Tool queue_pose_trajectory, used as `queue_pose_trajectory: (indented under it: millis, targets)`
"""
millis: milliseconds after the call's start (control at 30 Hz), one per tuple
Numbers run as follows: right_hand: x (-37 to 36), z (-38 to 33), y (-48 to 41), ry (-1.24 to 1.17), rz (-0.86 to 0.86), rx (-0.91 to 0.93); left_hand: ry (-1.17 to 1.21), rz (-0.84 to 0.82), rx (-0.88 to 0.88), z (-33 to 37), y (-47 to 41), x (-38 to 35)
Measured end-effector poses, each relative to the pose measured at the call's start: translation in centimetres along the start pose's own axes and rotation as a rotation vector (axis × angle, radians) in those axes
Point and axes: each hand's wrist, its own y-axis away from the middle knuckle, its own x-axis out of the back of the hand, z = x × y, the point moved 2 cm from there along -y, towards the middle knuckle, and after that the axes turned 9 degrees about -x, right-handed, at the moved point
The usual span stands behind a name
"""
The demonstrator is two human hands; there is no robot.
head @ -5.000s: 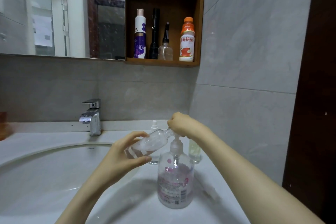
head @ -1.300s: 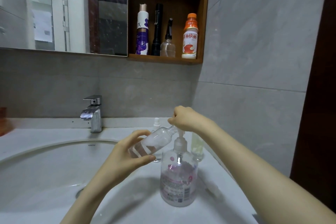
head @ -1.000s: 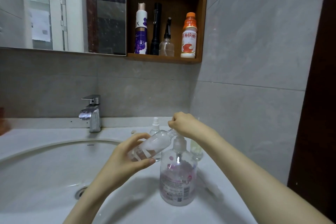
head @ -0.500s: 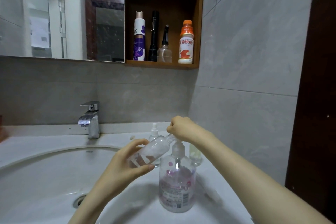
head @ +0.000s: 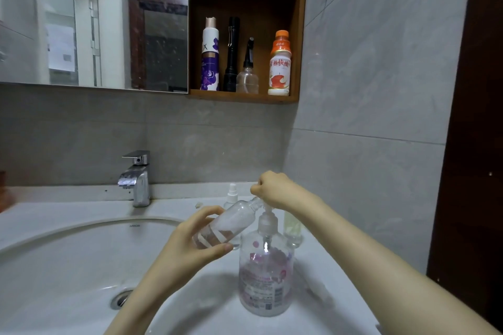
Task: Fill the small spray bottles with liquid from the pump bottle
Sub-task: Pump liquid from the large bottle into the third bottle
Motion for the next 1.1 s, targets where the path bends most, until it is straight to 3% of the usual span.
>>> queue_pose_trajectory:
  millis: [100, 267, 567, 1100]
  targets:
    - [0.5, -0.5, 0.2, 0.049, 0.026, 0.02, -0.017, 0.002, 0.002, 0.1, 0.1, 0.0]
    - [-1.0, 0.5, -0.4, -0.148, -0.01, -0.026, -0.012, -0.023, -0.01, -0.1, 0.0, 0.0]
    - [0.4, -0.3, 0.0, -0.001, 0.02, 0.002, -0.011, 0.006, 0.007, 0.0, 0.0, -0.1]
    - [-0.2, 0.2, -0.1, -0.082, -0.004, -0.007, 0.013, 0.002, -0.019, 0.2, 0.3, 0.1]
